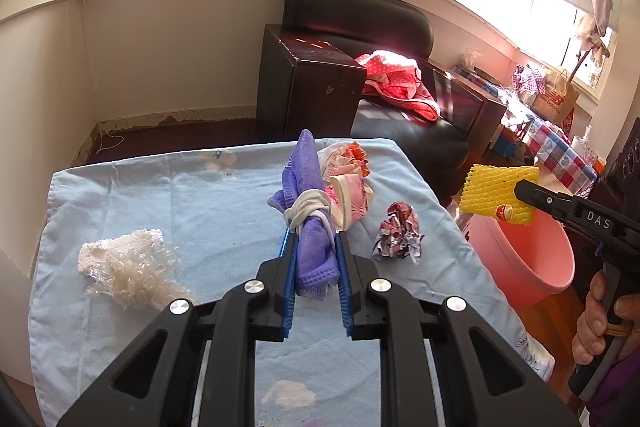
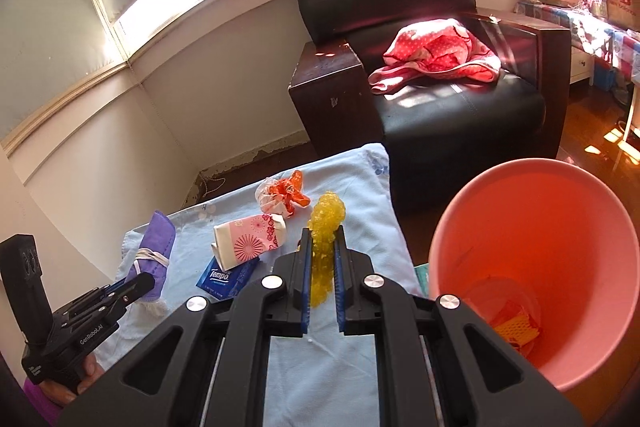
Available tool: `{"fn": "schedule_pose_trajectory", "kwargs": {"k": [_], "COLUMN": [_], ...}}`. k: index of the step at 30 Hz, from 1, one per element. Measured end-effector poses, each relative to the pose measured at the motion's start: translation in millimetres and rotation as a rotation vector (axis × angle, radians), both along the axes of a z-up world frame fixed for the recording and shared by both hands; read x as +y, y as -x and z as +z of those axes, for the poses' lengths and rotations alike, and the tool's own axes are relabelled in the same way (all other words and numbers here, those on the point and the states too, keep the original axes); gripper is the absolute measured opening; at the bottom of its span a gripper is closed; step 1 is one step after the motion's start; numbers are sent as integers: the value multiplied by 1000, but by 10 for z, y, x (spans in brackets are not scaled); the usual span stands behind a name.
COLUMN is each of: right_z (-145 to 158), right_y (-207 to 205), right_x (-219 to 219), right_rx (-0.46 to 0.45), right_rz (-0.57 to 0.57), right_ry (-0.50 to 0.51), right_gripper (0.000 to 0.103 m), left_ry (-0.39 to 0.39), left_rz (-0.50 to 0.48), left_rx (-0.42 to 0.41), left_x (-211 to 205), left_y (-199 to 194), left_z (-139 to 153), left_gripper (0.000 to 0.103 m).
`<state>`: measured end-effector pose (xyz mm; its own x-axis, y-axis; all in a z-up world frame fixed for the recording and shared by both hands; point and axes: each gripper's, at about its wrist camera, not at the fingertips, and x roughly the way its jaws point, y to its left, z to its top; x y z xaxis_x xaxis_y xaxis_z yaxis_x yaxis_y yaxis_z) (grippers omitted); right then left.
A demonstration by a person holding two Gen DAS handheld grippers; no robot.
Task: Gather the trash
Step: 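Carry both items over the pink bucket and open both tools, then withdraw both open tools from the bucket back toward the table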
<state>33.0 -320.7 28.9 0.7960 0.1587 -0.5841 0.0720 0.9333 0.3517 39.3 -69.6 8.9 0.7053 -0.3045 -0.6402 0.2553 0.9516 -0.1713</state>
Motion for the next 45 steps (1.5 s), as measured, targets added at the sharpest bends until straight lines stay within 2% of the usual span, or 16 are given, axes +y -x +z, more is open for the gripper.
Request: {"fn": "schedule_pose_trajectory", "kwargs": {"k": [5,10,18,28,33,38,40,42,43,44,45], "right_z": [27,-17,-188,-395,-476,-531,-552,-576,-588,-600,-616], "right_y": [237,474,670,625,560,514,501,483,476,466,462], "right_x": [-294,-596,-937,-1067,-1038,-1049,-1074,-1099,-1107,-1113,-1113], "right_rx": [-7,7,54,113,140,165,171,177,181,184,188], "right_rz": [-88,-175,-252,-243,-225,-225,-230,-229,-227,-227,-228], "right_ry": [41,90,110,126,161,164,145,126,120,116,114], "right_gripper": [10,10,10,10,10,10,10,11,11,14,22], "left_ry": [8,-7,-6,-26,-75,-83,-95,-98,-99,-100,-98], "left_rz": [-63,-169,-330,-488,-507,-502,-499,-498,-498,-500,-500], "left_rx": [-9,-27,-13,53,64,61,41,20,14,13,15], "left_x": [-332,-802,-1607,-2432,-2666,-2711,-2714,-2699,-2690,-2679,-2666], "left_y": [63,137,171,-33,-109,-151,-146,-135,-131,-128,-134], "left_z": [90,167,163,3,-120,-167,-155,-138,-131,-126,-126], "left_gripper": [17,17,17,17,17,20,29,44,46,48,51]}}
